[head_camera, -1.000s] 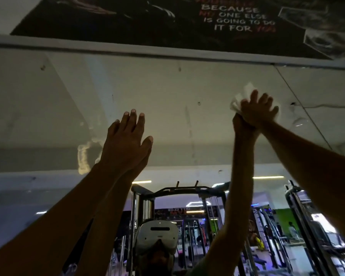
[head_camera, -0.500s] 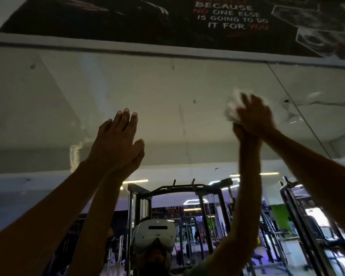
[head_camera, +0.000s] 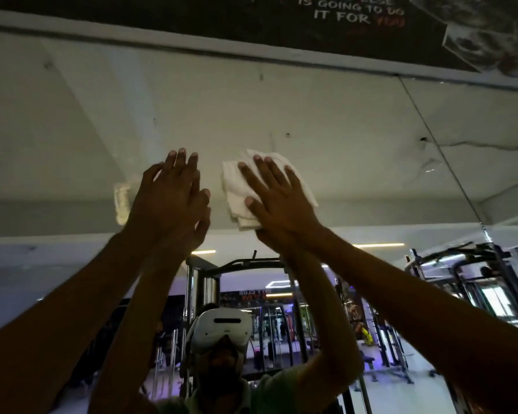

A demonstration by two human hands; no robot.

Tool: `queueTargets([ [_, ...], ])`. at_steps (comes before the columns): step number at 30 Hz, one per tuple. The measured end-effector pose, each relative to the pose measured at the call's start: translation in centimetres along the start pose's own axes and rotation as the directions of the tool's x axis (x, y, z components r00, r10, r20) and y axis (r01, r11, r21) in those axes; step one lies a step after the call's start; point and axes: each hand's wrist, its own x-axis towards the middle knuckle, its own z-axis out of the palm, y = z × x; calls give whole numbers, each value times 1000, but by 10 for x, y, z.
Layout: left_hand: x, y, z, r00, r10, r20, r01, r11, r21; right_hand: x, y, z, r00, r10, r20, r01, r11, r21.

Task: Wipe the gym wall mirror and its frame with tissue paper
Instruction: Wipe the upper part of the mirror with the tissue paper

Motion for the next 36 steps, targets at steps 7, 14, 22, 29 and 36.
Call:
queueTargets([
  [7, -67, -62, -20, 982, -179, 59, 176, 983, 54, 28, 52, -14, 808, 580, -103, -583, 812, 5],
  [14, -132, -117, -26, 949, -283, 143, 272, 958, 91, 39, -166, 29, 990, 133, -36, -133, 991, -6],
  [22, -139, -138, -30, 952, -248, 180, 259, 965, -43, 82, -64, 0, 977, 213, 17, -212, 977, -37],
  [29, -140, -135, -31, 939, -274, 207, 296, 952, -82, 122, -154, 17, 952, 304, -25, -304, 952, -17],
  [36, -149, -157, -35, 962, -163, 218, 174, 984, -31, 136, -145, 18, 998, -56, 33, 59, 995, -85],
])
